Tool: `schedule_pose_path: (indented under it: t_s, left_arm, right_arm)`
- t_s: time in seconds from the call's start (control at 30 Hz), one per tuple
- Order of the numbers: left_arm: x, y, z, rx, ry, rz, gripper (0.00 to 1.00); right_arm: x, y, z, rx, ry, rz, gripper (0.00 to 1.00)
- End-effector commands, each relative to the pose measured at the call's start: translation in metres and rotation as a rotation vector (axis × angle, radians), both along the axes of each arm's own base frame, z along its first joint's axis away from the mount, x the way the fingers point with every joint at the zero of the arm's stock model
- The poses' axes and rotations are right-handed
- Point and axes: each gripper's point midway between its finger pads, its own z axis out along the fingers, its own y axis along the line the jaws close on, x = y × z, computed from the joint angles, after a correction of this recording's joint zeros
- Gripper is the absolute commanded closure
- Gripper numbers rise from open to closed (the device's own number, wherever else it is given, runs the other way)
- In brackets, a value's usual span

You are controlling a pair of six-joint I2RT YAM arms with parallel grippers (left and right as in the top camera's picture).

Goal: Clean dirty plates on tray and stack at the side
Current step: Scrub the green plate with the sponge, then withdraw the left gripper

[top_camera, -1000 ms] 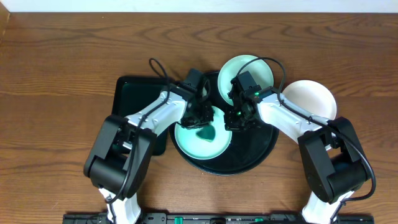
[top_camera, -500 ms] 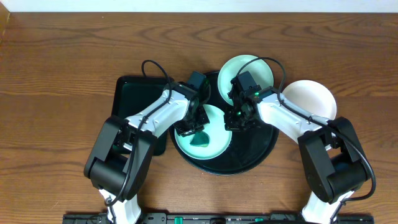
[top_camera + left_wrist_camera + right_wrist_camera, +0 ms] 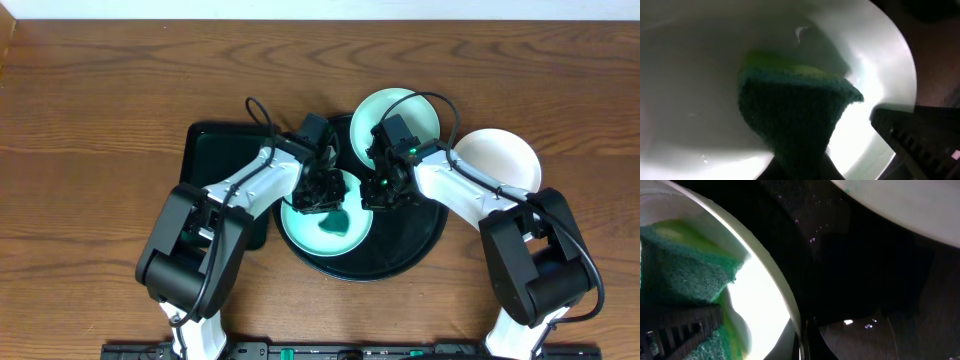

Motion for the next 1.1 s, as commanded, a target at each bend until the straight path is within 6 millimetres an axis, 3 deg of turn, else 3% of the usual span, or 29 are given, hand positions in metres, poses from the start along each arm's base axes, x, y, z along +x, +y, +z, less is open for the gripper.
schedule_pose_path:
  t_s: [0.0,0.1,0.23,0.43,0.67,0.73,0.9,1.07]
  left_arm:
    - [0.004,0.045,-0.028,0.281,-0.003,0.175,0.93]
    - [-0.004,0.093,-0.030,0.536,0.027,0.454,0.93]
    - [-0.021,0.101,-0.028,0.590,0.105,0.577,0.93]
    - [-0.042,0.047,-0.028,0.387,0.198,0.353,0.93]
    - [-0.033,-0.012,-0.023,0.166,0.026,-0.017,0.93]
    - [-0.029,-0.016,-0.023,0.158,-0.006,-0.036,0.93]
    - [-0.011,0.010,-0.028,0.276,-0.054,0.081,0.93]
    - [0.004,0.067,-0.020,0.486,-0.050,0.290,0.93]
  right_arm:
    - [0.002,-0.004,-0.009,-0.039,0.002,-0.015,0.99]
    - [0.002,-0.004,-0.009,-0.039,0.002,-0.015,0.99]
    - [0.002,-0.004,-0.009,-0.039,0.001,-0.015,0.99]
    - [0.002,-0.004,-0.009,-0.039,0.001,-0.016,0.99]
    - [0.001,-0.003,-0.008,-0.033,0.007,-0.014,0.99]
    - [0.001,-0.003,-0.009,-0.035,0.010,-0.015,0.99]
    - [0.000,-0.003,-0.009,-0.035,0.008,-0.008,0.99]
    - [0.001,-0.003,-0.009,-0.035,0.008,-0.008,0.99]
